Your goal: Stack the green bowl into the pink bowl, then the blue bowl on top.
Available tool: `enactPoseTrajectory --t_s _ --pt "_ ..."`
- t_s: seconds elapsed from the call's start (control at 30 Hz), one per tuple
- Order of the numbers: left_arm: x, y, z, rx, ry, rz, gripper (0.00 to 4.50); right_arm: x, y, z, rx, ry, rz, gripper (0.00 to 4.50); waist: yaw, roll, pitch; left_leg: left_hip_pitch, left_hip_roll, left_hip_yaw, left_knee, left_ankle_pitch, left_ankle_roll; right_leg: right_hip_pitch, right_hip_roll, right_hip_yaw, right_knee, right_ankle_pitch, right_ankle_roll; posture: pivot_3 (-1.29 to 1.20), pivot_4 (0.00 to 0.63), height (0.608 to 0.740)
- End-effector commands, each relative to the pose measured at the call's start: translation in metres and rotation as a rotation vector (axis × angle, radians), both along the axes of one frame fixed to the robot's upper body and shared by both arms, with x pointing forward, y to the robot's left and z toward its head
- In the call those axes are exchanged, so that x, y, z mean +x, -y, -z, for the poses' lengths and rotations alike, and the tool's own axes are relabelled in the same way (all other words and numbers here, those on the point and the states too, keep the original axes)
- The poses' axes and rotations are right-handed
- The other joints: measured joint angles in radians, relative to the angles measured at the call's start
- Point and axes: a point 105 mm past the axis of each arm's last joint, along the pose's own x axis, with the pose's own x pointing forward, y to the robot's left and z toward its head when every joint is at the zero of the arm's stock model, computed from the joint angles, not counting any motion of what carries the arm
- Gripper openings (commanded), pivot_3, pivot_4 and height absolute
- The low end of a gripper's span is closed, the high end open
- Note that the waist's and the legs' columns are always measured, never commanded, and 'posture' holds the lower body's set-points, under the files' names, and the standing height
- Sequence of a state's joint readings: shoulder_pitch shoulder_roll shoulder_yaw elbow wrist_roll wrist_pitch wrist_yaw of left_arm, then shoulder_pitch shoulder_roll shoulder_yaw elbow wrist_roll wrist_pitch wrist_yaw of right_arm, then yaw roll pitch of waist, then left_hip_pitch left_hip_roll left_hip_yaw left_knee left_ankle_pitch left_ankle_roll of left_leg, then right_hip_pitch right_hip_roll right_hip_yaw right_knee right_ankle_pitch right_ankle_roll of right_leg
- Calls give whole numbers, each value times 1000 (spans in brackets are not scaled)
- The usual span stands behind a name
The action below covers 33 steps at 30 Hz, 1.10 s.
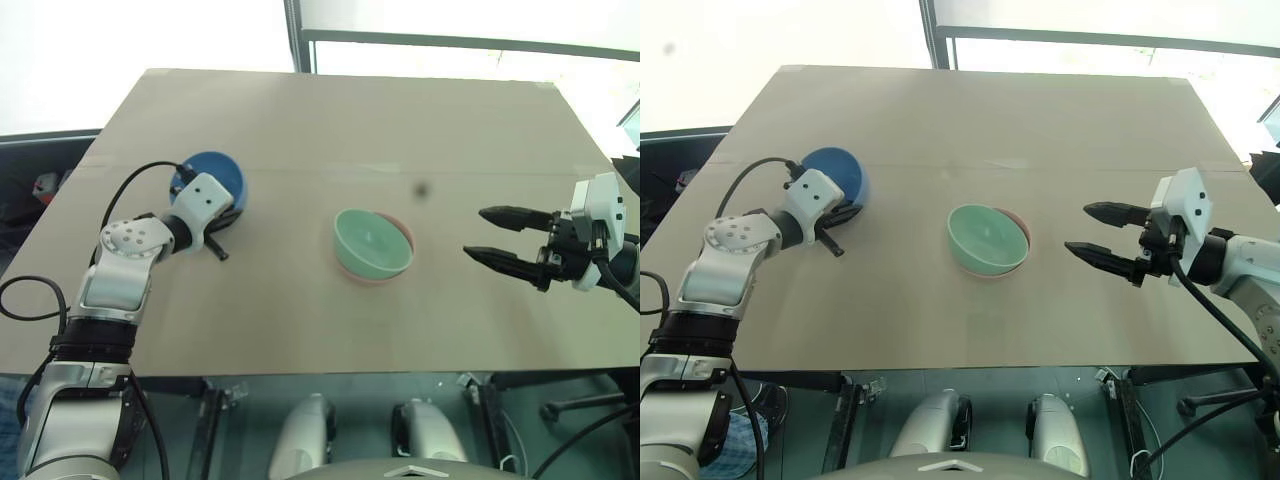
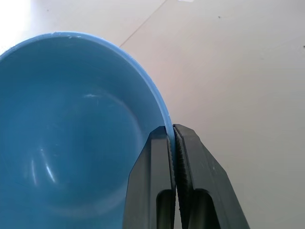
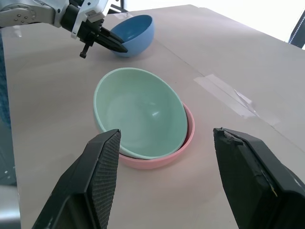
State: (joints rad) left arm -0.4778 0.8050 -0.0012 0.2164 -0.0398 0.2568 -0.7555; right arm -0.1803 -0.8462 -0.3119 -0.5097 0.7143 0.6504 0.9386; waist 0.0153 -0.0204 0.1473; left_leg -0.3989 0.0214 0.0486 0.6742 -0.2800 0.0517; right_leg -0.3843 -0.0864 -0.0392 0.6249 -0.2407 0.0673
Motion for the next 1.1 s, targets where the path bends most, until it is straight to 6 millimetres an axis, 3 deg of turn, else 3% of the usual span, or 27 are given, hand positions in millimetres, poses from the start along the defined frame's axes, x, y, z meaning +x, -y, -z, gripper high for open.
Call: enactPoseTrajectory --t_s 0.03,0.17,0.33,0.43,0.53,0.63,0.73,0.9,1.1 --pt "4 0 -17 9 65 6 38 -1 -1 -7 0 37 -7 3272 0 0 0 0 0 0 0 0 0 0 0 0 0 0 0 0 150 740" --pt "13 42 -55 -83 195 156 38 -1 0 -6 -6 36 -8 3272 8 -1 0 -1 0 -1 1 0 0 0 0 -1 0 0 0 0 150 740" --pt "-3 124 -94 -156 284 495 38 0 -1 -7 -3 38 -6 3272 13 -1 0 -2 0 -1 5 -1 2 2 0 -1 0 0 0 0 150 740" --pt "-26 169 -98 -187 228 720 38 2 -3 -5 -2 40 -4 3272 9 -1 0 -2 -1 -1 6 -2 3 3 0 -1 0 0 0 0 150 740" --pt "-55 200 -81 -109 122 951 38 1 -5 -5 6 41 -5 3272 0 -1 0 -2 -1 -1 6 -2 4 3 0 -1 1 0 0 0 150 740" --pt "-80 214 -61 -73 -15 1099 38 2 -6 -5 8 48 2 3272 -3 0 1 -1 -1 0 6 -2 4 3 1 0 0 0 0 0 150 740" --pt "-90 214 -51 -14 -77 1142 38 1 -6 -7 14 54 8 3272 -3 0 1 0 0 0 6 -2 3 3 1 0 0 0 0 0 150 740" --pt "-84 205 -42 76 -94 1117 38 0 -2 -6 9 52 32 3272 0 0 1 0 0 0 8 -2 4 3 1 1 0 0 0 0 150 740" --pt "-85 205 -49 34 -92 1121 38 0 -3 -6 10 54 33 3272 2 0 1 -1 -1 0 9 -3 5 3 1 1 0 0 0 0 150 740"
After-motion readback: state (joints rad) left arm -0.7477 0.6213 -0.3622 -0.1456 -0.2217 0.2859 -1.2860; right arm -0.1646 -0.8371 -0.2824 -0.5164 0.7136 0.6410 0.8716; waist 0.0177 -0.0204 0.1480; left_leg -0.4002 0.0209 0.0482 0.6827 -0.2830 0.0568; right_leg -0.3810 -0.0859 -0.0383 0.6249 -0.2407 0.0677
